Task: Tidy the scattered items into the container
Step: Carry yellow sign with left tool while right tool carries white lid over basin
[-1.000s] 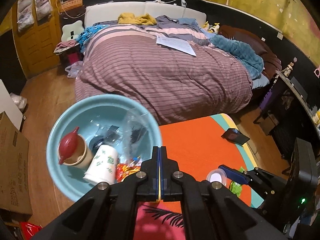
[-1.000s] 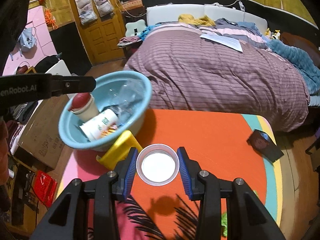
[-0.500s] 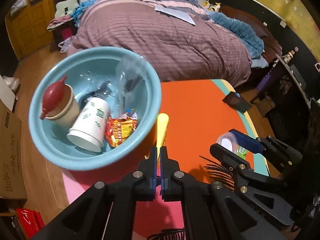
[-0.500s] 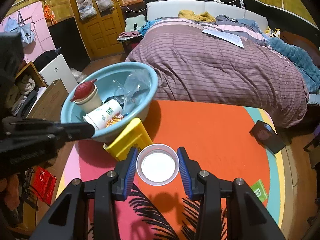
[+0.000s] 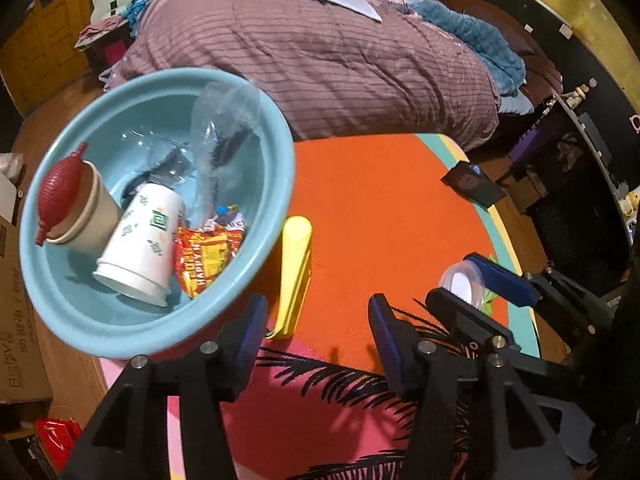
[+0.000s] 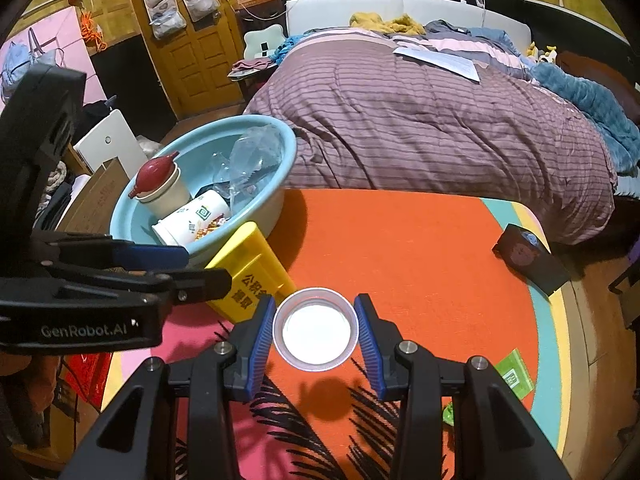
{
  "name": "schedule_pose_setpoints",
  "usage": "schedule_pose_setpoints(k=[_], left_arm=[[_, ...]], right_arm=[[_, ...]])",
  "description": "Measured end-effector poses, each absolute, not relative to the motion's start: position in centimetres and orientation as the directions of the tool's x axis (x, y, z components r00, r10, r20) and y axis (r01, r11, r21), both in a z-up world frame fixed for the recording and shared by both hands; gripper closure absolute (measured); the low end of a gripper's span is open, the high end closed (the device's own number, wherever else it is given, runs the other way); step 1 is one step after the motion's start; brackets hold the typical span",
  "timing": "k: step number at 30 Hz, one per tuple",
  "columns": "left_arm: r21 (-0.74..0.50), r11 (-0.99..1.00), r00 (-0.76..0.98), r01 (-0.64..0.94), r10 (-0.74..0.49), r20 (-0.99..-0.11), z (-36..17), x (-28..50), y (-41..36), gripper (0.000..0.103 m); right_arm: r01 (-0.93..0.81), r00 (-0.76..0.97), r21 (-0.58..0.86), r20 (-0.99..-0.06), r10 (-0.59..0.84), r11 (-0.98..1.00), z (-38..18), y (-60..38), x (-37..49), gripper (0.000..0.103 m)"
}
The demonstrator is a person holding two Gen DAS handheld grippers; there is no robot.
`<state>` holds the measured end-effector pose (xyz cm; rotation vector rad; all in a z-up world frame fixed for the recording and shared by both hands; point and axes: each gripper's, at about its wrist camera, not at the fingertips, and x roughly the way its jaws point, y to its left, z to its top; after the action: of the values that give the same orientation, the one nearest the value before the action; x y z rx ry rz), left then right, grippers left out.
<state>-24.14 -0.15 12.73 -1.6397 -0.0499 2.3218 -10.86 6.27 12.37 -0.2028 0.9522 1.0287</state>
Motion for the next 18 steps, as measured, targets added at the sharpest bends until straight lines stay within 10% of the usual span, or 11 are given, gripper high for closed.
schedule_pose_setpoints(k=[13, 18], left_arm=[[-0.133, -0.969, -0.232, -0.208, 0.181, -0.956, 9.2, -26.4, 1.5, 0.047], [-0.106, -0.975, -0.231, -0.198, 0.151, -0.961, 9.1, -27.0, 1.6, 0.084]], right_arm=[[-0.802, 0.153, 0.285, -0.753, 0.641, 0.525, 11.2, 6.4, -9.6, 0.060], [-0.809, 0.149, 0.278, -0.756, 0.638, 0.518, 10.9, 6.4, -9.4, 0.060]])
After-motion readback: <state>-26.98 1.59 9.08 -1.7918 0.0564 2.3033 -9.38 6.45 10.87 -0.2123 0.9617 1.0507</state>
